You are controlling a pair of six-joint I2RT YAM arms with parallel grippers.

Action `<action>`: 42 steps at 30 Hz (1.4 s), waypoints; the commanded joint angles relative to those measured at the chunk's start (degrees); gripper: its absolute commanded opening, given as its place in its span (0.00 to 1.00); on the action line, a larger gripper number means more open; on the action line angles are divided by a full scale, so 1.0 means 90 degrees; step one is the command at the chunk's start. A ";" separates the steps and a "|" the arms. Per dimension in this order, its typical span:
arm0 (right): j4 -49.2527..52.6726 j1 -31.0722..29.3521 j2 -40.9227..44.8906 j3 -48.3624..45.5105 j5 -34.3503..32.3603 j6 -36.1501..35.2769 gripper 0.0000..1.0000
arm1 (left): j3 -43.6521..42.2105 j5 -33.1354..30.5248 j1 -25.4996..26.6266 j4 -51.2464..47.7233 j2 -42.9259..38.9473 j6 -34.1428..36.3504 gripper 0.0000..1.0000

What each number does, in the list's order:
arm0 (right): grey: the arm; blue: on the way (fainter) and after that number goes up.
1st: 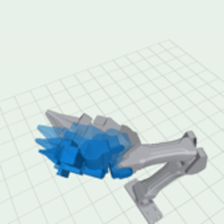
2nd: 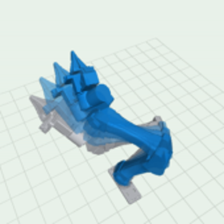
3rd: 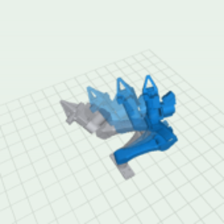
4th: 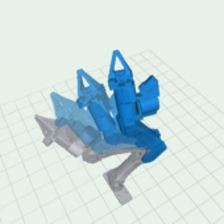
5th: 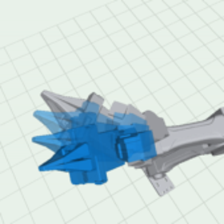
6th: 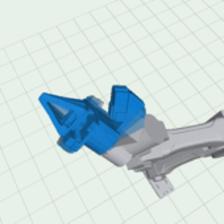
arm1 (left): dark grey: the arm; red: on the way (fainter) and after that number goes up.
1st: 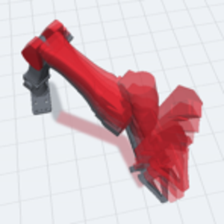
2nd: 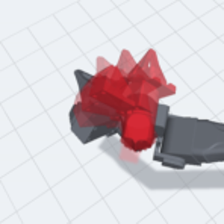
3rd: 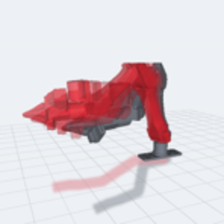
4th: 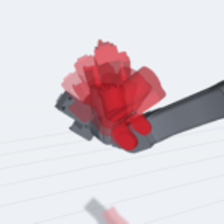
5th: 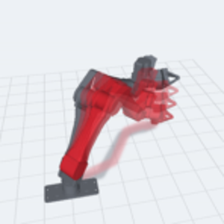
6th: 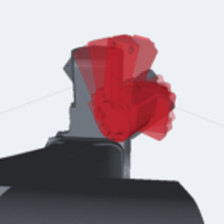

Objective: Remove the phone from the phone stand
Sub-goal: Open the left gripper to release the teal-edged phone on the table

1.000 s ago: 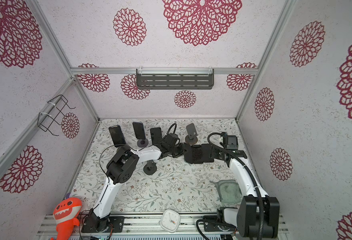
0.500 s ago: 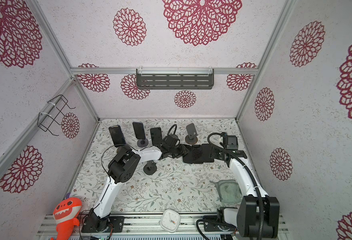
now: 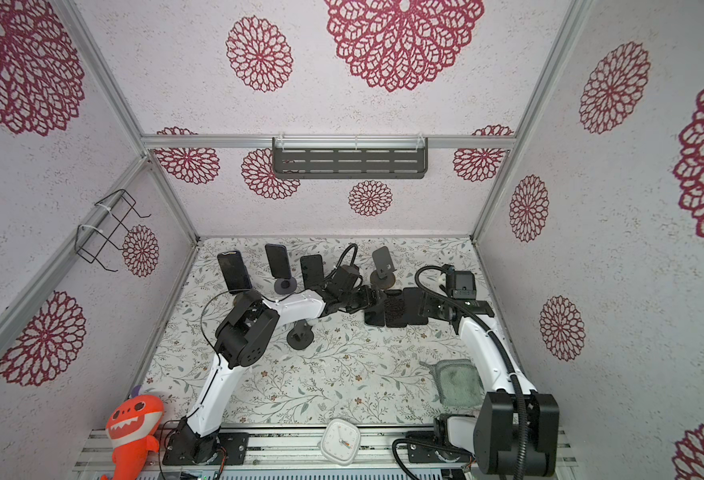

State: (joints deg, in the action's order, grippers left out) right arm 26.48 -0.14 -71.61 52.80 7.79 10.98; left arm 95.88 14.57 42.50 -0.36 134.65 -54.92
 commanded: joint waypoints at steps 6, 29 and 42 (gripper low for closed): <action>0.0036 0.0036 0.0135 -0.0026 0.0035 -0.0170 0.65 | -0.0043 -0.0379 0.0053 -0.0870 -0.0017 0.0223 0.98; 0.0206 0.0035 0.0203 0.0013 0.0011 -0.0244 0.65 | 0.0138 -0.1385 0.0321 -0.1636 -0.0253 0.0848 0.98; 0.0258 0.0035 0.0266 0.0003 0.0030 -0.0214 0.65 | 0.0099 -0.1570 0.0394 -0.1750 -0.1057 0.1268 0.98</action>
State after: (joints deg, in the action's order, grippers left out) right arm 27.79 -0.14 -71.13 52.80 7.77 9.56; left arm 97.08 2.15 45.15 -14.55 130.54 -45.56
